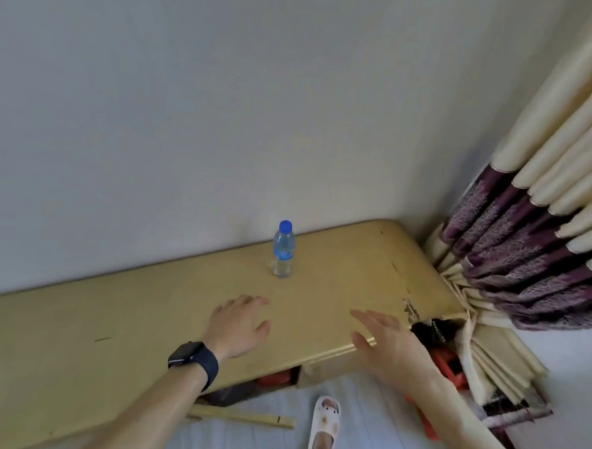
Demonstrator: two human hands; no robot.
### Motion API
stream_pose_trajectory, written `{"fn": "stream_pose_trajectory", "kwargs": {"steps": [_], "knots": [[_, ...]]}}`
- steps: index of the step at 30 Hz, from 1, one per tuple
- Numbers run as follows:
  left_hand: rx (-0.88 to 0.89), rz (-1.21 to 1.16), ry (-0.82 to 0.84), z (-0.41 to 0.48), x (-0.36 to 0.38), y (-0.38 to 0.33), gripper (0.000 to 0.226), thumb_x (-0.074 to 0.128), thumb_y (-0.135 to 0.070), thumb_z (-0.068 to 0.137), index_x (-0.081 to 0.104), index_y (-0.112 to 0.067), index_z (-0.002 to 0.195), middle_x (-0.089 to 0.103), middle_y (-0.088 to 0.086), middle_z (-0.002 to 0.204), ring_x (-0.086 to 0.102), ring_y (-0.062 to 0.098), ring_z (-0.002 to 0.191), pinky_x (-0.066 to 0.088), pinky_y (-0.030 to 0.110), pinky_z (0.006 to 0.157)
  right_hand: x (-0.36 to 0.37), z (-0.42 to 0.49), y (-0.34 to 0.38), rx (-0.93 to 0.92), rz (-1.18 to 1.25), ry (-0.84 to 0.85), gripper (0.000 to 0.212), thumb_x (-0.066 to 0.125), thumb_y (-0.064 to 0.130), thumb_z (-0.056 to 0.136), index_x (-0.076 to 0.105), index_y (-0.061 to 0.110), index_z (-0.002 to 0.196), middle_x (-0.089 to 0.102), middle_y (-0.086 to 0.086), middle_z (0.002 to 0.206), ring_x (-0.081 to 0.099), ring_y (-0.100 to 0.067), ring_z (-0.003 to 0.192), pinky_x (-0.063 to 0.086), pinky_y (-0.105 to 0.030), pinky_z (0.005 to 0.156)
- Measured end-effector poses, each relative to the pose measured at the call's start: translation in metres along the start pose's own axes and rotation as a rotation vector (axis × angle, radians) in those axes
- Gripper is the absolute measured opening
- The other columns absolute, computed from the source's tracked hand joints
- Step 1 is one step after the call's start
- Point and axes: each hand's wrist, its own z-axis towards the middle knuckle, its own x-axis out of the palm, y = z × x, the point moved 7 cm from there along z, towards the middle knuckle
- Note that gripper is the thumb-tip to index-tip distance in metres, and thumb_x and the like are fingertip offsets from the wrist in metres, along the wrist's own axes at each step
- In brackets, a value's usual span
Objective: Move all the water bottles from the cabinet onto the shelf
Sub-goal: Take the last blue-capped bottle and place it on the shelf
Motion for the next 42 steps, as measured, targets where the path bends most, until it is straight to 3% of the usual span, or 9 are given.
{"fn": "stream_pose_trajectory", "kwargs": {"steps": [9, 15, 18, 21, 25, 29, 35, 39, 42], "knots": [[-0.163, -0.260, -0.181, 0.123, -0.033, -0.003, 0.069, 0.056, -0.039, 0.093, 0.019, -0.040, 0.150, 0.029, -0.002, 0.152, 0.053, 0.027, 0.122, 0.050, 0.042, 0.092, 0.097, 0.186, -0.026, -0.058, -0.099, 0.386, 0.058, 0.034, 0.047, 0.100, 0.017, 0.035, 0.154, 0.022, -0.003, 0.161, 0.021, -0.026, 0.145, 0.029, -0.042, 0.115], [-0.053, 0.116, -0.259, 0.201, -0.053, -0.014, 0.054, 0.041, -0.052, 0.097, 0.024, -0.050, 0.148, 0.035, 0.000, 0.150, 0.055, 0.025, 0.117, 0.052, 0.043, 0.087, 0.159, 0.256, -0.042, -0.100, -0.168, 0.381, 0.065, 0.032, 0.049, 0.100, 0.002, 0.032, 0.155, -0.007, -0.005, 0.164, -0.006, -0.024, 0.150, 0.012, -0.051, 0.119], [0.021, 0.362, -0.227, 0.221, -0.048, -0.012, 0.045, 0.038, -0.049, 0.098, 0.045, -0.037, 0.141, 0.059, 0.003, 0.119, 0.060, 0.029, 0.098, 0.049, 0.039, 0.073, 0.187, 0.253, -0.055, -0.114, -0.213, 0.389, 0.070, 0.017, 0.058, 0.098, -0.021, 0.033, 0.152, -0.036, -0.003, 0.156, -0.034, -0.021, 0.143, -0.011, -0.056, 0.116], [0.170, 0.488, -0.283, 0.223, -0.042, -0.012, 0.037, 0.039, -0.042, 0.098, 0.057, -0.017, 0.118, 0.060, 0.007, 0.086, 0.057, 0.031, 0.073, 0.046, 0.036, 0.056, 0.194, 0.251, -0.057, -0.105, -0.207, 0.355, 0.069, 0.007, 0.062, 0.097, -0.031, 0.034, 0.146, -0.047, 0.000, 0.149, -0.044, -0.019, 0.137, -0.021, -0.057, 0.113], [0.307, 0.470, -0.237, 0.224, -0.037, -0.016, 0.040, 0.036, -0.043, 0.097, 0.057, -0.010, 0.092, 0.053, 0.005, 0.067, 0.051, 0.027, 0.050, 0.034, 0.027, 0.043, 0.192, 0.255, -0.056, -0.083, -0.223, 0.415, 0.072, 0.012, 0.065, 0.096, -0.031, 0.037, 0.146, -0.050, 0.002, 0.147, -0.043, -0.019, 0.138, -0.018, -0.057, 0.114], [0.216, 0.454, -0.190, 0.226, -0.049, -0.023, 0.037, 0.030, -0.048, 0.100, 0.047, -0.016, 0.104, 0.046, -0.002, 0.072, 0.045, 0.023, 0.052, 0.021, 0.023, 0.041, 0.164, 0.255, -0.046, -0.013, -0.179, 0.491, 0.078, 0.040, 0.050, 0.099, -0.012, 0.033, 0.155, -0.030, 0.001, 0.159, -0.022, -0.019, 0.148, 0.000, -0.055, 0.119], [0.434, 0.451, -0.114, 0.206, -0.048, -0.035, 0.034, 0.031, -0.051, 0.102, 0.041, -0.022, 0.116, 0.056, -0.002, 0.079, 0.053, 0.023, 0.064, 0.028, 0.027, 0.045, 0.070, 0.189, -0.016, 0.152, -0.021, 0.132, 0.064, 0.037, 0.043, 0.101, 0.008, 0.032, 0.156, -0.008, 0.001, 0.165, -0.004, -0.017, 0.151, 0.010, -0.047, 0.121], [0.668, 0.467, -0.118, 0.175, -0.048, -0.073, 0.030, 0.035, -0.051, 0.100, 0.040, -0.023, 0.108, 0.057, -0.004, 0.075, 0.055, 0.021, 0.062, 0.025, 0.026, 0.043, 0.022, 0.094, -0.005, 0.315, 0.122, -0.173, 0.057, 0.036, 0.044, 0.102, 0.019, 0.033, 0.155, 0.010, 0.001, 0.164, 0.006, -0.019, 0.151, 0.020, -0.049, 0.120], [0.867, 0.410, -0.088, 0.135, -0.050, -0.122, 0.027, 0.043, -0.052, 0.096, 0.033, -0.027, 0.093, 0.052, -0.005, 0.065, 0.052, 0.023, 0.055, 0.039, 0.031, 0.043, -0.006, 0.002, 0.004, 0.485, 0.154, -0.376, 0.053, 0.038, 0.046, 0.102, 0.028, 0.034, 0.153, 0.022, 0.003, 0.161, 0.012, -0.015, 0.150, 0.015, -0.035, 0.122]]}}
